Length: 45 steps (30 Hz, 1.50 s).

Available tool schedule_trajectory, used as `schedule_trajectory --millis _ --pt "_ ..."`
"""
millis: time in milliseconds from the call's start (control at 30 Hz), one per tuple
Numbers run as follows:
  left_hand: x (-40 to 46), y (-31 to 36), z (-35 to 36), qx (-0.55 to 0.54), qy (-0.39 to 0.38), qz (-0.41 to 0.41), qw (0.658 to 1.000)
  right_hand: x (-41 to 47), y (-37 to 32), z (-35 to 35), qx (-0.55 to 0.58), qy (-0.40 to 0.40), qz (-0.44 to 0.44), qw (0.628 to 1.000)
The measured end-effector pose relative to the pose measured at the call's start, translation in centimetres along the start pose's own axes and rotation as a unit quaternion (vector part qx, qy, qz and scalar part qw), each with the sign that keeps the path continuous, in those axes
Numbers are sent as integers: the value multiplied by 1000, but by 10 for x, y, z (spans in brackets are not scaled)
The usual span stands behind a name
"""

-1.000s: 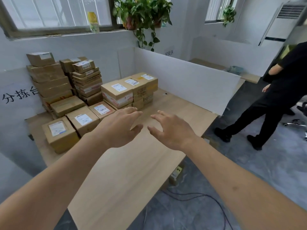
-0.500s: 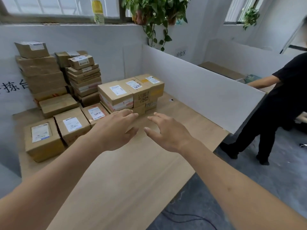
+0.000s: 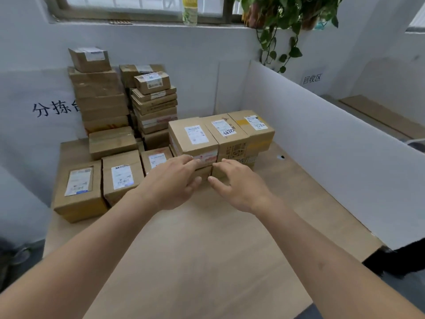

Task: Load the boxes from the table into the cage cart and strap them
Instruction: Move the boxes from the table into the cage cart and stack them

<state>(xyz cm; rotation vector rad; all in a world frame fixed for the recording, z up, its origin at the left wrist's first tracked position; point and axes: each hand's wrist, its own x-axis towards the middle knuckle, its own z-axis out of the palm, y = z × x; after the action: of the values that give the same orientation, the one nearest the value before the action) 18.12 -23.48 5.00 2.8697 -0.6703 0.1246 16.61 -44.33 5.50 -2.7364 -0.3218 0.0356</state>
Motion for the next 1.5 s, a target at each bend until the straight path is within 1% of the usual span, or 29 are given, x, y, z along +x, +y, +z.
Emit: schedule_trajectory --millis 233,333,467,600,700,767,833,900,1033,1167,1233,1367,1433,1500 --pt "86 -8 39 7 -4 -102 995 104 65 17 12 -47 -59 997" --pt "124 -20 56 0 -20 -134 991 150 91 24 31 -59 -63 996" --pt "164 -46 81 -7 -35 -179 983 207 116 42 27 -73 -67 995" --pt "185 -70 106 -10 -47 -221 974 252 128 64 9 -71 -68 995" --pt "191 -82 123 -13 -61 -256 965 272 133 82 -6 -92 -62 994" --pt "194 -91 133 -38 -80 -291 953 278 134 94 -12 -93 -65 994" --pt "195 -96 141 -101 -89 -316 939 279 132 103 1 -69 -65 995" --pt "196 -96 146 -148 -60 -320 934 276 127 104 42 -45 -49 997" --pt "191 -96 149 -168 -5 -358 918 267 122 106 102 -28 -6 994" --pt "180 -97 153 -187 -16 -384 904 256 123 113 121 -20 29 992" --pt "175 -100 158 -197 -22 -384 902 256 128 119 143 -35 31 989" --pt "170 -100 168 -235 -19 -358 904 256 134 130 219 -118 17 968" --pt "167 -97 168 -240 -11 -351 905 251 132 131 246 -119 11 962" --pt "159 -93 165 -243 -1 -344 907 242 129 128 249 -105 5 963"
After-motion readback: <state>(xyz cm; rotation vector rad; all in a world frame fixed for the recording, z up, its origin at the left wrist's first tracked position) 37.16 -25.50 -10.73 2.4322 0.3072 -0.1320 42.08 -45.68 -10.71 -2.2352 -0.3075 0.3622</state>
